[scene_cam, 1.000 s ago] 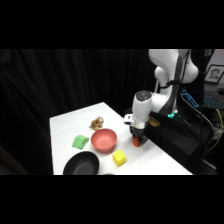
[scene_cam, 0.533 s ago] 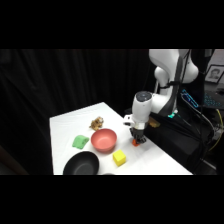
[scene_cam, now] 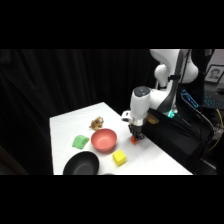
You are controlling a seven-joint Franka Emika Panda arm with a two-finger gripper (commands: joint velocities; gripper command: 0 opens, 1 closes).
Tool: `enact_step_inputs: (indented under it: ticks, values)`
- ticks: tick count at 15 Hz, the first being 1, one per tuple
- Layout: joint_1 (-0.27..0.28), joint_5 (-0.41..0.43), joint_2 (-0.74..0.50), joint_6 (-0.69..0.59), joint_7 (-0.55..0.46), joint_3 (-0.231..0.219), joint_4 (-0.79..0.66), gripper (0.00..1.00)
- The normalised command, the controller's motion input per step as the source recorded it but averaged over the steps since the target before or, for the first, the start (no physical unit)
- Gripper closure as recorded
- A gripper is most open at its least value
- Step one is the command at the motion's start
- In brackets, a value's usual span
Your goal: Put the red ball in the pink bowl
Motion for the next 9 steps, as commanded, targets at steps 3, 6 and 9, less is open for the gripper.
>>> enact_step_inputs:
  ticks: [3, 6, 9]
  values:
    - [-0.096, -0.114, -0.44, -0.34, -0.02, 0.073, -0.09, 0.97]
    - [-0.177, -0.125, -0.46, -0.34, -0.04, 0.133, -0.06, 0.97]
    - [-0.215, -0.096, -0.49, -0.34, -0.07, 0.172, -0.07, 0.97]
